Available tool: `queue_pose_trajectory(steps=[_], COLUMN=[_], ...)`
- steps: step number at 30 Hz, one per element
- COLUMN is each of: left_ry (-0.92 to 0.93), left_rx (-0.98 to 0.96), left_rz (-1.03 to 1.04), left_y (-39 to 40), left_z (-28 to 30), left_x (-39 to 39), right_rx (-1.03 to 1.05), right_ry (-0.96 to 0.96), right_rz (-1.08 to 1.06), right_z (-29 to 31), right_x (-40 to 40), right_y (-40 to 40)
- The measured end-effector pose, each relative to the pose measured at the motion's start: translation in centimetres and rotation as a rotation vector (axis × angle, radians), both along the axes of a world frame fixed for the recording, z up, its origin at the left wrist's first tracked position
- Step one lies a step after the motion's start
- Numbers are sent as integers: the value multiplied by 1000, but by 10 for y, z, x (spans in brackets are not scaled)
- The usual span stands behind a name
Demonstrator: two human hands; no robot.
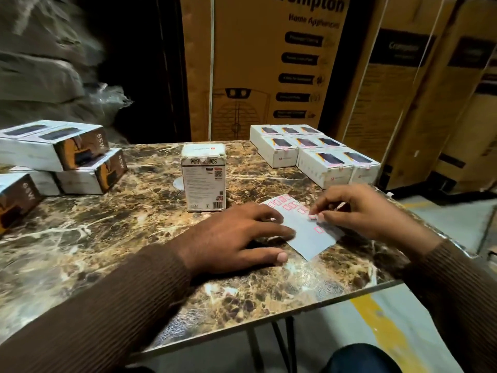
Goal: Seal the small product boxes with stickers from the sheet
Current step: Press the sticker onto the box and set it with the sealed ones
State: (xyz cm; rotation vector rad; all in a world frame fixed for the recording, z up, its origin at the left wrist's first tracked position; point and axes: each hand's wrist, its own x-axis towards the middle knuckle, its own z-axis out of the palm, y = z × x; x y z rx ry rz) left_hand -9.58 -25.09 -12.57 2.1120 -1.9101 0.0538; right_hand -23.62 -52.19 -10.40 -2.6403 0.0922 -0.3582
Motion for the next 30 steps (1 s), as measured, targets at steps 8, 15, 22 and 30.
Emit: queue_pose_trajectory(steps=[8,15,22,30], left_ry=[18,22,27,26], left_rx=[9,15,17,12], left_rz=[14,38,43,42], left_y=[-1,-2,-3,-3], left_z=[-1,1,0,-1], left_x=[-1,-3,0,0], right_rx=[-109,-95,-213,-133], right_ry=[-20,-94,-80,-103], right_rz=[59,-42,-51,-60], right_z=[-13,-27,-37,-34], right_x=[-10,-15,-12,-18], right_y=[1,15,27,31])
